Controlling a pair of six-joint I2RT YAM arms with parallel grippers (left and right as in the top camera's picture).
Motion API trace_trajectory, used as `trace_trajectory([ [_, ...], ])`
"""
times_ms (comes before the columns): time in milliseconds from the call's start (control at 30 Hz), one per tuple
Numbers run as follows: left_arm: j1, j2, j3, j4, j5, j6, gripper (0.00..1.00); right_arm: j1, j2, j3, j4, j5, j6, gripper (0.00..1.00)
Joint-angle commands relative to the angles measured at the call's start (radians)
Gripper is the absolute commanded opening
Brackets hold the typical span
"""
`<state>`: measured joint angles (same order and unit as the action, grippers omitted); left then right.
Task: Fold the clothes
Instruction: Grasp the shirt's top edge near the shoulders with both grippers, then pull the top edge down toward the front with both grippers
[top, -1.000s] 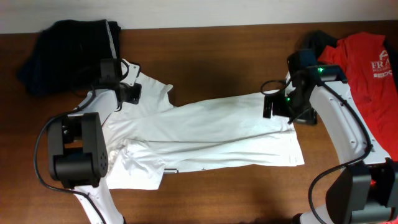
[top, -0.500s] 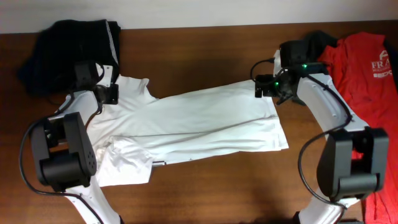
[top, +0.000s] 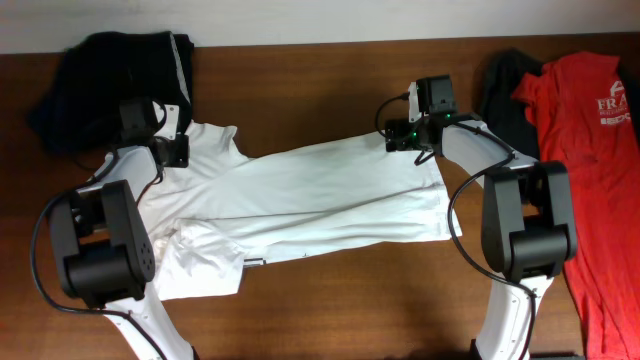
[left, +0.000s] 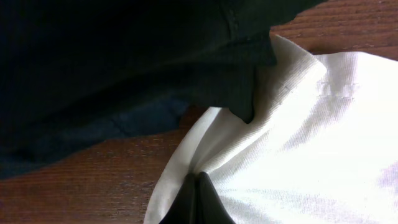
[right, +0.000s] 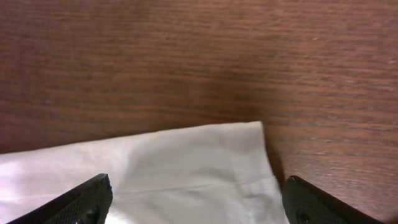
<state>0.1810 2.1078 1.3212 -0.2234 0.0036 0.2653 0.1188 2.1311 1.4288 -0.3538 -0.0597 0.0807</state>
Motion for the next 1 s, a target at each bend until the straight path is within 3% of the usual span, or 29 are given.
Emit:
trace_trajectory([
  [0, 0.018, 0.071, -0.031, -0.035, -0.049, -0.01, 0.01, 0.005, 0.019, 0.008, 0.027, 0.042, -0.021, 0.89],
  [67, 0.018, 0.071, -0.031, -0.04, -0.049, -0.01, 0.0, 0.006, 0.027, 0.008, 0.029, 0.042, -0.021, 0.82],
  [133, 0.018, 0.071, -0.031, -0.045, -0.045, -0.024, 0.01, 0.005, 0.04, 0.008, 0.025, 0.041, -0.021, 0.57],
  [267, 0.018, 0.071, -0.031, -0.047, -0.045, -0.059, 0.0, 0.005, 0.053, 0.008, 0.01, 0.042, -0.021, 0.58],
  [300, 0.018, 0.071, -0.031, -0.05, -0.045, -0.06, 0.0, 0.005, 0.053, 0.008, 0.007, 0.042, -0.021, 0.52],
  [333, 0.018, 0.071, -0.031, -0.055, -0.045, -0.06, 0.0, 0.005, 0.053, 0.008, -0.001, 0.043, -0.021, 0.23],
  [400, 0.018, 0.062, -0.029, -0.08, -0.045, -0.059, 0.0, 0.005, 0.052, 0.015, -0.031, 0.055, -0.021, 0.04],
  [467, 0.018, 0.031, -0.019, -0.125, -0.045, -0.08, 0.01, 0.002, 0.052, 0.047, -0.099, 0.081, -0.021, 0.04],
  [533, 0.018, -0.045, -0.014, -0.225, -0.04, -0.253, 0.01, -0.011, 0.052, 0.131, -0.221, 0.076, -0.009, 0.04],
  [567, 0.018, -0.09, -0.014, -0.28, 0.008, -0.274, 0.0, -0.021, 0.052, 0.19, -0.297, 0.08, 0.006, 0.04],
  [733, 0.018, -0.281, -0.014, -0.503, 0.09, -0.274, 0.01, -0.067, 0.052, 0.442, -0.677, 0.064, 0.032, 0.04],
  [967, 0.018, -0.385, -0.014, -0.73, 0.087, -0.274, 0.0, -0.122, 0.05, 0.625, -1.032, 0.064, 0.033, 0.04],
])
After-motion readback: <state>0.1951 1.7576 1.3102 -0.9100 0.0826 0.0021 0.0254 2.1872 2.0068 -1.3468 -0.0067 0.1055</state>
